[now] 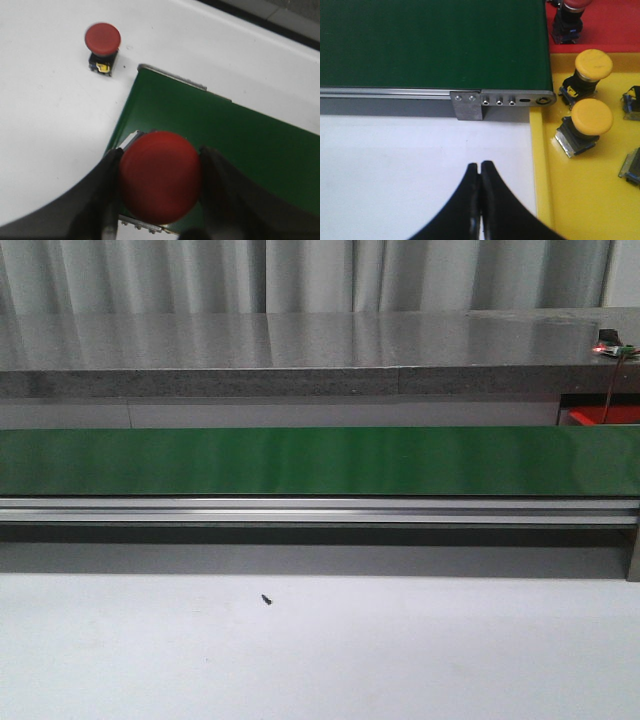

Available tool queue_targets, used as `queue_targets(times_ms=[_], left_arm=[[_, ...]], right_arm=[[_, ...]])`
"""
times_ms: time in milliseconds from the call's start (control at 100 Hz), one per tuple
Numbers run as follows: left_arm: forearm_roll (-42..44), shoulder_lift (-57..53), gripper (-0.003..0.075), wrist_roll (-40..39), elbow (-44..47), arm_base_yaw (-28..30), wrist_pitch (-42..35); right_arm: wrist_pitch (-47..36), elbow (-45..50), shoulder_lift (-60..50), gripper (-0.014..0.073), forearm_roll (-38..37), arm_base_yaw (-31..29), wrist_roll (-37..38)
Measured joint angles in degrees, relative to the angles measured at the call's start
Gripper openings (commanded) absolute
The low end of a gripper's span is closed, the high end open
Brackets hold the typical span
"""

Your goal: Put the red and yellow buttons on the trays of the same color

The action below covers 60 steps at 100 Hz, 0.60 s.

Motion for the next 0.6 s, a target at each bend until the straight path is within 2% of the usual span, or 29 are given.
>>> queue_targets(times_ms=[280,600], left_arm=[[-0.4,0.0,0.0158,0.0,8.0,-4.5,-8.3],[-0.6,3.4,0.0178,0.0,9.0,-4.7,-9.5]], right_arm=[[0.0,0.0,0.0,-0.0067,-0.1,0.0,0.0],[0.0,0.0,0.0,-0.0067,-0.1,0.0,0.0]])
